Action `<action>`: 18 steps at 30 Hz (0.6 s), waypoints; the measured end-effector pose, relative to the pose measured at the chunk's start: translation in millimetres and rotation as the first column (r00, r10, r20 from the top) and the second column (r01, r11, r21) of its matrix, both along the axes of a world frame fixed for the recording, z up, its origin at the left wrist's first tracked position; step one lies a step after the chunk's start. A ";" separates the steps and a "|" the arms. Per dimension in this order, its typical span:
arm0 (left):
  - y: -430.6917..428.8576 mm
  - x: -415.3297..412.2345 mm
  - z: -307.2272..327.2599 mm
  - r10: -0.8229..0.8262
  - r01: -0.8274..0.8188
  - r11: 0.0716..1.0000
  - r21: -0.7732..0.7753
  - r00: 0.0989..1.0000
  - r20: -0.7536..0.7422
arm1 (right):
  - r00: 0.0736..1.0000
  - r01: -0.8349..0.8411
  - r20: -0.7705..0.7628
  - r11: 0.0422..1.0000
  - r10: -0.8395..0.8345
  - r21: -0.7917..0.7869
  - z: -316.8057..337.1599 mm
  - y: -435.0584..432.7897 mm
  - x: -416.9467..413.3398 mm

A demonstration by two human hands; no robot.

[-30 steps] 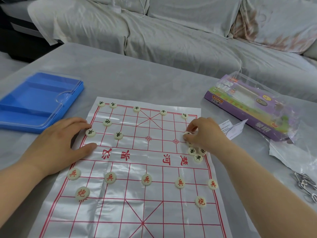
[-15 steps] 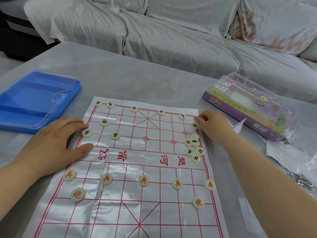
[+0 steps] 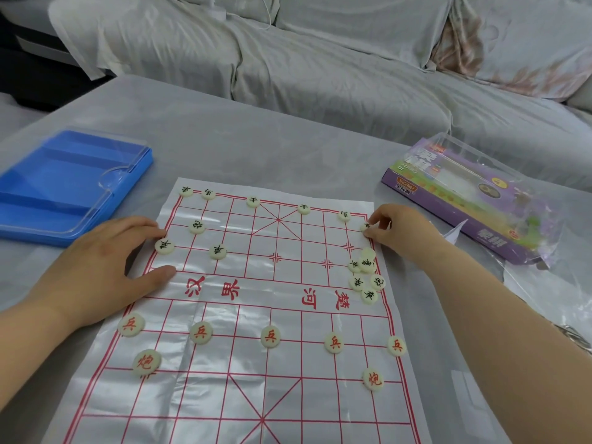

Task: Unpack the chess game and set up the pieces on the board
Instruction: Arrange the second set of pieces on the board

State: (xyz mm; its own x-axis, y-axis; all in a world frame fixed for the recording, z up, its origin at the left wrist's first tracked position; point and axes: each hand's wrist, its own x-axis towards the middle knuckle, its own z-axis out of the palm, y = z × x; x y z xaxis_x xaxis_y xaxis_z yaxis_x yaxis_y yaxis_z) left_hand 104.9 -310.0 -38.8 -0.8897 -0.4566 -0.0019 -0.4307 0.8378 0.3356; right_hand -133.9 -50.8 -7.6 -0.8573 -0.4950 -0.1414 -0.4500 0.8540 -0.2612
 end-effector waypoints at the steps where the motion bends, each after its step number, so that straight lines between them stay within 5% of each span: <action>1: 0.5 -0.3 0.4 -0.002 0.002 1.000 0.004 1.000 -0.004 | 1.000 0.027 -0.013 1.000 -0.027 -0.006 -1.1 -0.9 -2.2; 18: -1.7 -1.3 -6.2 -0.002 0.002 1.000 -0.011 0.999 -0.035 | 0.996 0.092 -0.015 0.994 -0.093 -0.056 -2.2 -7.5 -9.9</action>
